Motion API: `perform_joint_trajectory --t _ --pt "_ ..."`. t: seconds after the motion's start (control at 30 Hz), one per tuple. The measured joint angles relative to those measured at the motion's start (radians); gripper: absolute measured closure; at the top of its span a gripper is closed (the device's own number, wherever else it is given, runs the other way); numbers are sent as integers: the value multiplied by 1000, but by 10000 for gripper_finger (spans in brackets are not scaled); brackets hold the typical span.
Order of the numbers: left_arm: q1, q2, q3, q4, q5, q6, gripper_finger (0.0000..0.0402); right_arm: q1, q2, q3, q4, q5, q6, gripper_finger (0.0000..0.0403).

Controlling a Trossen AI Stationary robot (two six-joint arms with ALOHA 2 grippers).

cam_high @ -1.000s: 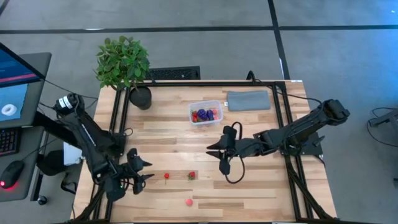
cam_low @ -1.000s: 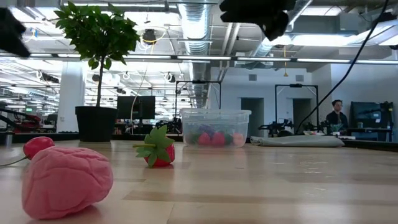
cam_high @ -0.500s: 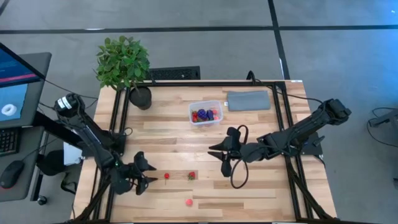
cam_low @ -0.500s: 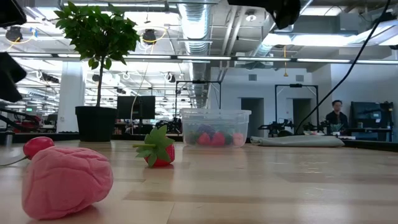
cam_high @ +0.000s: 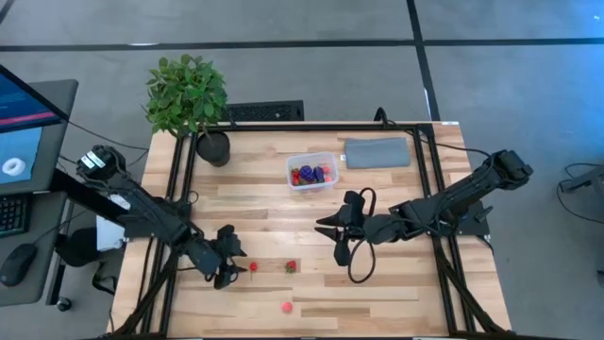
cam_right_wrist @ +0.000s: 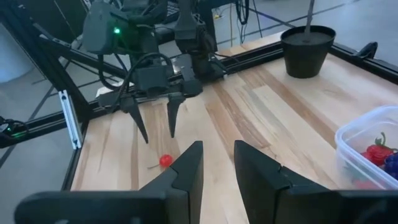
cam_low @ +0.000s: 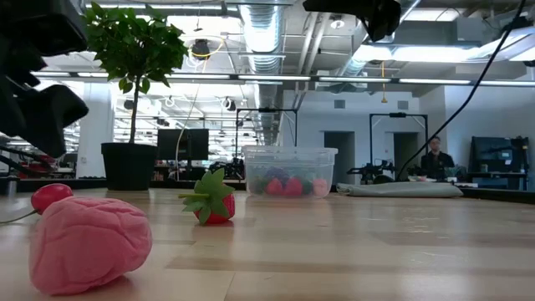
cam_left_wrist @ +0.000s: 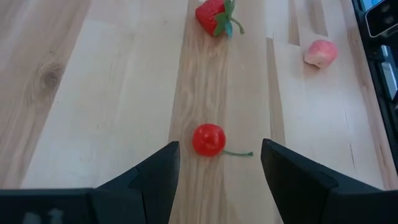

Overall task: Pick and placing Produce into tupperware
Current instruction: Put the cherry into the container

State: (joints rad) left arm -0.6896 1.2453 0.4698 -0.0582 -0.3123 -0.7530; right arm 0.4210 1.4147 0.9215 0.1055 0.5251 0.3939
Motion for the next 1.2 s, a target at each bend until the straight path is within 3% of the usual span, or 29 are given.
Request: perform_joint_trajectory --t 0.73,1.2 --pt "141 0 0 26 161 -20 186 -8 0 -1 -17 0 -8 290" --pt "142 6 0 34 146 45 186 -18 0 -1 -23 -1 -10 290"
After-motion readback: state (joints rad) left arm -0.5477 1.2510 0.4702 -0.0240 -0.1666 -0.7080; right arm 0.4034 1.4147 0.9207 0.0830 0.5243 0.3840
